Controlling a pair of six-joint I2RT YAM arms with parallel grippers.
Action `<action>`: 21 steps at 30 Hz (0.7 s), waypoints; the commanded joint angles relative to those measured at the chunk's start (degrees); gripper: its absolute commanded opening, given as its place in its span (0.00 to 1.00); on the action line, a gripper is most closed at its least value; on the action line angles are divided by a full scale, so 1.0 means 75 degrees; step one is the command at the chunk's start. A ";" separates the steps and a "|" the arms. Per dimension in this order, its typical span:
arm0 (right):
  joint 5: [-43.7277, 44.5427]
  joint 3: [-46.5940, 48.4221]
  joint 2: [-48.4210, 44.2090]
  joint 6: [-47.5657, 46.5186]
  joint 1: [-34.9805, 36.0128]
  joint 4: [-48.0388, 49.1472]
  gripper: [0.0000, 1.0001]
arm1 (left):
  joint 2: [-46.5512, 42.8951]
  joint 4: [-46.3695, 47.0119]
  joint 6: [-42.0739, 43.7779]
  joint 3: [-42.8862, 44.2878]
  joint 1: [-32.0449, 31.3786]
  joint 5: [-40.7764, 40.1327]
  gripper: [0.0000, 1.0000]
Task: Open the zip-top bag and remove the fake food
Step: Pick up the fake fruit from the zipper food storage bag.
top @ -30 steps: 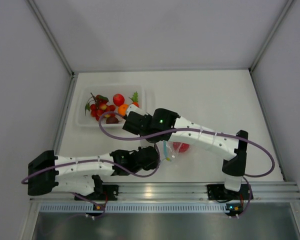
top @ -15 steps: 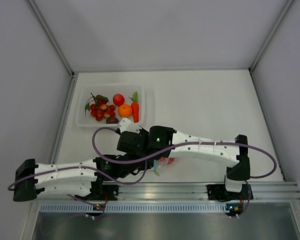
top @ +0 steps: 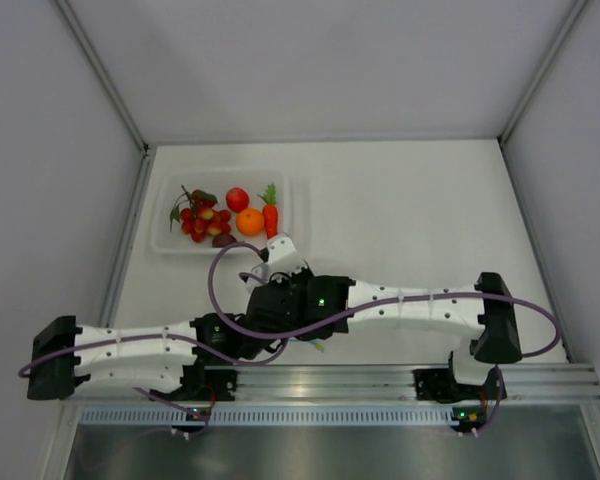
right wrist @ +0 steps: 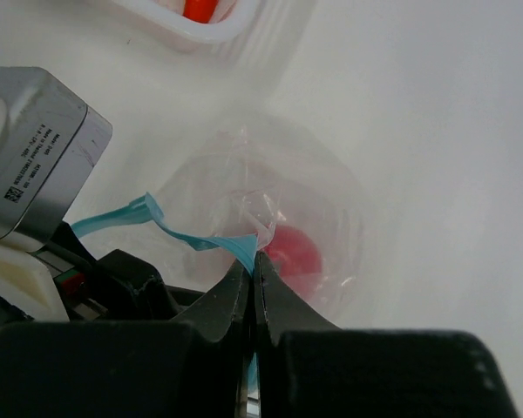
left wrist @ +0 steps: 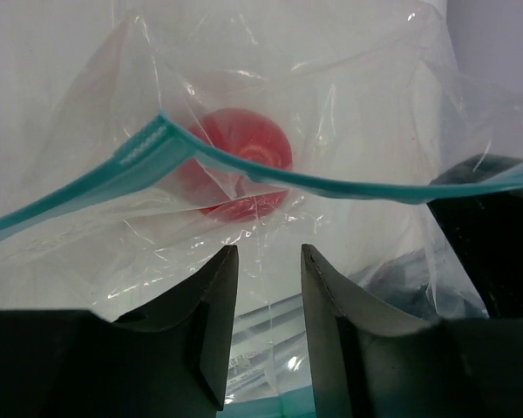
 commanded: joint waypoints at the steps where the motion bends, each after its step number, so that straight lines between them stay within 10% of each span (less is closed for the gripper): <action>1: 0.0230 -0.0333 -0.0526 0.0495 0.0166 0.1175 0.00 | 0.0290 0.1111 -0.0228 -0.0156 -0.0023 -0.0485 0.41; 21: -0.2079 -0.4341 -0.4134 0.0412 0.0108 0.4013 0.00 | 0.2645 0.1862 -0.0145 0.1120 0.0199 -0.0639 0.45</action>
